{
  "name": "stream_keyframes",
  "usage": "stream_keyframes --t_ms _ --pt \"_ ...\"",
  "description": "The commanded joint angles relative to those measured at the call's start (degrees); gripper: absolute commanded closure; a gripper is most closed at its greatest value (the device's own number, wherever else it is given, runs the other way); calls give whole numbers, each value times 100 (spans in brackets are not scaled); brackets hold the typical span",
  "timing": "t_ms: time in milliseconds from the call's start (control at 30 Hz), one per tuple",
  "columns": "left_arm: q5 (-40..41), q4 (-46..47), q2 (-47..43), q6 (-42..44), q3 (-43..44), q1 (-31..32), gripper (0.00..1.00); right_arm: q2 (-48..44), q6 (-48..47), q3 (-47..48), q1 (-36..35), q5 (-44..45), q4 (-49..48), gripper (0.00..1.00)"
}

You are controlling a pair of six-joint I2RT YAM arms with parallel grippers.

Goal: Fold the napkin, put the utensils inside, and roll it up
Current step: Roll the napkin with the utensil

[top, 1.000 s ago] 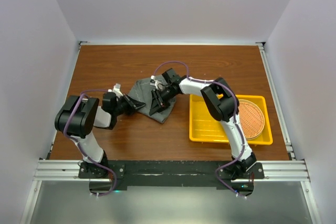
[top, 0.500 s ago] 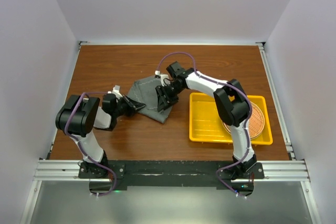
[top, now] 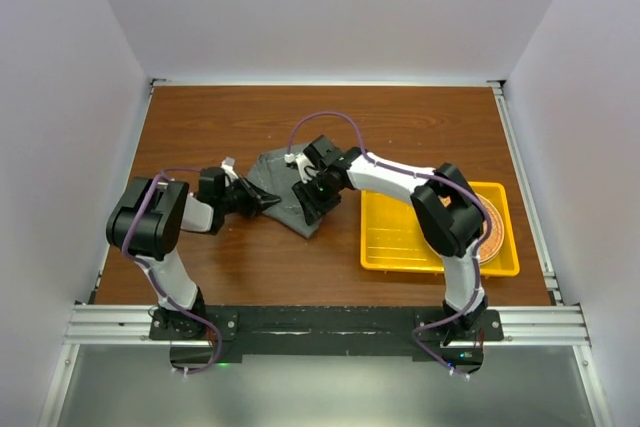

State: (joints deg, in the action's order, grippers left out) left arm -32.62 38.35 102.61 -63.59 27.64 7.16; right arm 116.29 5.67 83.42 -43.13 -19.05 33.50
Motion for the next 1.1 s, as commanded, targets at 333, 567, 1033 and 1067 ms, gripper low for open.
stream_keyframes --t_ms 333,567,1033,1067 --pt "380 -2358 646 1007 259 -4 100 -265 -1568 623 -1408 1746 -862 19" --pt "221 -2560 726 1016 462 -30 100 210 -1736 668 -1566 2423 -1195 21" --pt "-51 -3095 402 1427 742 -355 100 904 -972 482 -1180 1923 -1205 69" --pt "-51 -3201 322 1507 908 -373 100 913 -884 483 -1127 1470 -1144 75"
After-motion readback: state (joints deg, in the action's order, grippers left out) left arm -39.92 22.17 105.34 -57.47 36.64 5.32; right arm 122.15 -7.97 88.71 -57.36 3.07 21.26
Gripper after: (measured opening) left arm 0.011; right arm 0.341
